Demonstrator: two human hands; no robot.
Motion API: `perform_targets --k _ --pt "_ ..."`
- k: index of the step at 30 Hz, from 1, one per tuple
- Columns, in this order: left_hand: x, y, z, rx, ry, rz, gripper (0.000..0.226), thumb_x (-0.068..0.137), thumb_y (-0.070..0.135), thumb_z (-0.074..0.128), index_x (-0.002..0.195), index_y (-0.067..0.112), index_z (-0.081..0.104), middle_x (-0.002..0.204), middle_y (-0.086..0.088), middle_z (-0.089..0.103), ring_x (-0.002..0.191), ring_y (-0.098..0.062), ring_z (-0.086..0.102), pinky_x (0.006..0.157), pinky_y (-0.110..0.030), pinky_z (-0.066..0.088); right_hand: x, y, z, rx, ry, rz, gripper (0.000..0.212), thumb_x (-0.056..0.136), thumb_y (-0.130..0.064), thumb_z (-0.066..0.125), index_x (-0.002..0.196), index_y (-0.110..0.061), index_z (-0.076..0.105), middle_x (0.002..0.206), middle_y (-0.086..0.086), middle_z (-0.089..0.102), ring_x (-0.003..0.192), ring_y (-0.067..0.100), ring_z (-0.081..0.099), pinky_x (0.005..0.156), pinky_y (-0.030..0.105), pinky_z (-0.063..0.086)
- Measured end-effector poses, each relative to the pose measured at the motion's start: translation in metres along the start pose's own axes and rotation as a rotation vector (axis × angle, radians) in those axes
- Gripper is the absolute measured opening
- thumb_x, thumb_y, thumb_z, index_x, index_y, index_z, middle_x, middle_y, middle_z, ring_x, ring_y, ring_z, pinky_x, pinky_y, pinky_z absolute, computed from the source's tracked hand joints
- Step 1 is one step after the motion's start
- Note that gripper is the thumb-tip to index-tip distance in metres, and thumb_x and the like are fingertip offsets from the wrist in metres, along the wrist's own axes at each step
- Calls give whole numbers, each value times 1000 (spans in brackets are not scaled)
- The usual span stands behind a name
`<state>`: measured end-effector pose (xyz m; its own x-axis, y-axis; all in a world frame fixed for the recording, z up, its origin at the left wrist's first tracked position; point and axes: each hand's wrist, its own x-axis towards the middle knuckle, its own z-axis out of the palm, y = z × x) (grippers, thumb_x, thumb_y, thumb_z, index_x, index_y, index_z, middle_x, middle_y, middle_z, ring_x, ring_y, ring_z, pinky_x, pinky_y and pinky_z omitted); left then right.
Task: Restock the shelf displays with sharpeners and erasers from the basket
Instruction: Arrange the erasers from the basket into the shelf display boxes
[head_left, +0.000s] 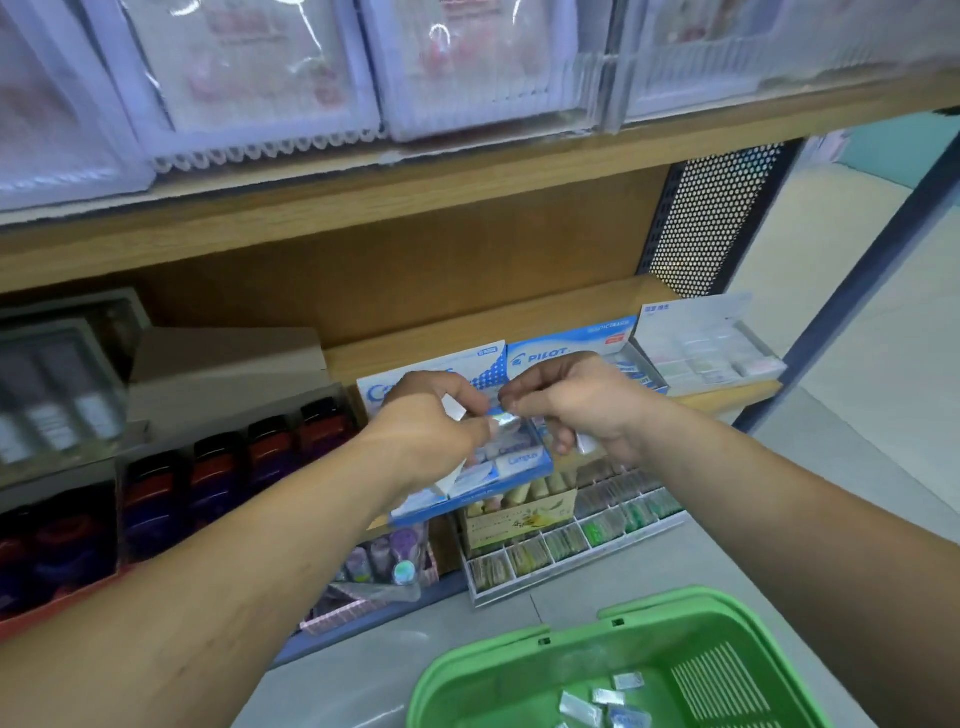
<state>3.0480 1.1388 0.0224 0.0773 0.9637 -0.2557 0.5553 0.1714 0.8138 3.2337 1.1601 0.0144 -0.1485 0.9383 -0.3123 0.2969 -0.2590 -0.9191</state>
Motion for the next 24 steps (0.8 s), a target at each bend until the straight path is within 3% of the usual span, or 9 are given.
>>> perform_targets --k 2,6,8,10,12,15,18,20,24 --pt "5 10 18 39 14 38 12 88 31 80 91 27 69 79 -8 71 42 -12 59 37 -13 33 2 1 -22 -3 -1 30 4 86 -7 77 90 -9 77 74 4 72 39 17 35 46 28 37" --pt "21 22 46 88 56 63 10 91 32 77 94 28 68 86 -3 70 65 -30 70 41 -19 41 9 12 -70 -181 115 -32 8 87 -3 72 85 -7 78 78 4 76 40 16 41 48 28 38" --pt "31 26 55 100 66 62 7 93 30 74 97 27 68 90 1 70 75 -30 73 44 -18 43 19 26 -92 -278 274 -89 13 84 -6 71 72 -7 75 73 8 69 53 14 50 46 23 40" --pt "46 30 62 145 90 67 7 94 29 73 99 26 69 90 8 66 77 -27 70 56 -19 47 33 42 -111 -442 389 -138 14 78 -25 73 64 -22 72 76 -9 69 77 16 65 64 23 54" --pt "64 33 70 207 124 82 8 93 30 73 100 26 71 96 11 62 76 -20 64 69 -23 49 38 52 -121 -588 371 -113 1 84 -31 74 84 -30 74 99 -17 66 99 12 65 85 21 50" --pt "87 35 85 241 127 99 8 93 32 73 99 28 70 105 4 69 71 -16 67 66 -24 49 48 64 -129 -828 233 -27 35 93 -35 65 128 -31 68 140 -3 60 126 22 58 108 31 45" --pt "104 35 102 305 87 131 7 92 31 74 94 27 69 109 3 69 80 -22 70 74 -26 53 56 73 -133 -805 162 -18 42 94 -24 62 136 -30 64 146 2 57 128 24 56 111 33 44" --pt "114 37 112 340 79 162 7 91 30 75 92 28 69 110 5 68 87 -24 70 79 -28 55 58 77 -140 -657 170 -28 44 96 -18 61 139 -25 61 143 -1 59 128 18 57 106 19 41" --pt "132 43 121 379 84 203 7 91 27 75 96 24 71 99 2 66 71 -20 64 67 -22 44 57 86 -146 -467 230 -113 37 98 -9 57 132 -18 67 131 -3 66 122 14 59 88 5 35"
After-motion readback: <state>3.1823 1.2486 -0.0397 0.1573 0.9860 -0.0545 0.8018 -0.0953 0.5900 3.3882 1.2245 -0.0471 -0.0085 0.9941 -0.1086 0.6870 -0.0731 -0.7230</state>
